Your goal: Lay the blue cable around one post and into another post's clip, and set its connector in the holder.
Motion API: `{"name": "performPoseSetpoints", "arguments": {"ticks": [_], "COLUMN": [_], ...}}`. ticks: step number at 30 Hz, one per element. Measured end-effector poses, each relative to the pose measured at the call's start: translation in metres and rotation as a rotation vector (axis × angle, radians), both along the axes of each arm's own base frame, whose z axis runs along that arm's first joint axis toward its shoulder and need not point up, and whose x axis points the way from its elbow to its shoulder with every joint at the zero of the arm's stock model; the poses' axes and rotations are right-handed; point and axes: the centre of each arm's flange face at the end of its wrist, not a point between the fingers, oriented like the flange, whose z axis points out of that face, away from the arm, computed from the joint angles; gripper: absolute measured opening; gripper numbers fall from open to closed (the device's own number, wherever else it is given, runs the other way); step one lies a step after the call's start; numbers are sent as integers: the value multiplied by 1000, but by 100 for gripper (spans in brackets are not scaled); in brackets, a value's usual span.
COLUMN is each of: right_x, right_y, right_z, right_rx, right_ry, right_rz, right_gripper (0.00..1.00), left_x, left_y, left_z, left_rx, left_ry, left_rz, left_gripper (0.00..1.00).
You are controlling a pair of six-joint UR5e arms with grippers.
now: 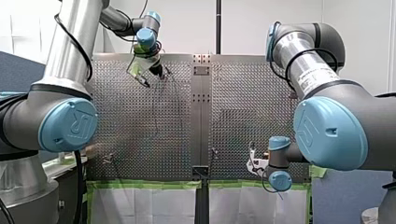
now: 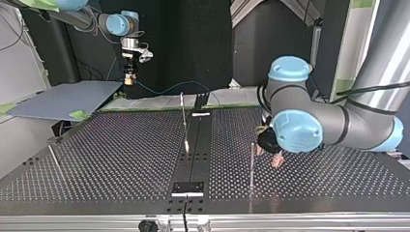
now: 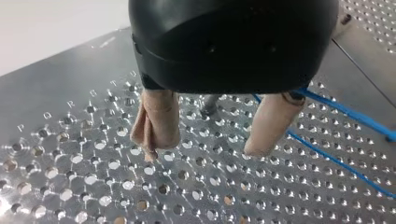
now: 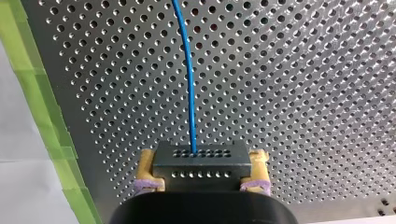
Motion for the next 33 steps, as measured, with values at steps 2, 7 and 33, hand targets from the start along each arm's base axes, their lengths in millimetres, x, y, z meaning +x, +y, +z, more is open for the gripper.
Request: {"name": "performPoseSetpoints", "arguments": {"ticks": [2,7,33], "right_x": [0,0,0], "right_y": [0,0,0], "right_z": [0,0,0], "right_rx": [0,1,-1], "right_ry": [0,0,-3], "right_rz": [0,0,0], "right_gripper": [0,0,0], "left_x": [-2,-8,-16], "left_y": [0,4,18], "left_z": [1,12,22], "left_rx": [4,3,28], "left_ry": [-2,-22,-58], "left_rz": [1,6,48], "left_gripper": [100,100,100]}}
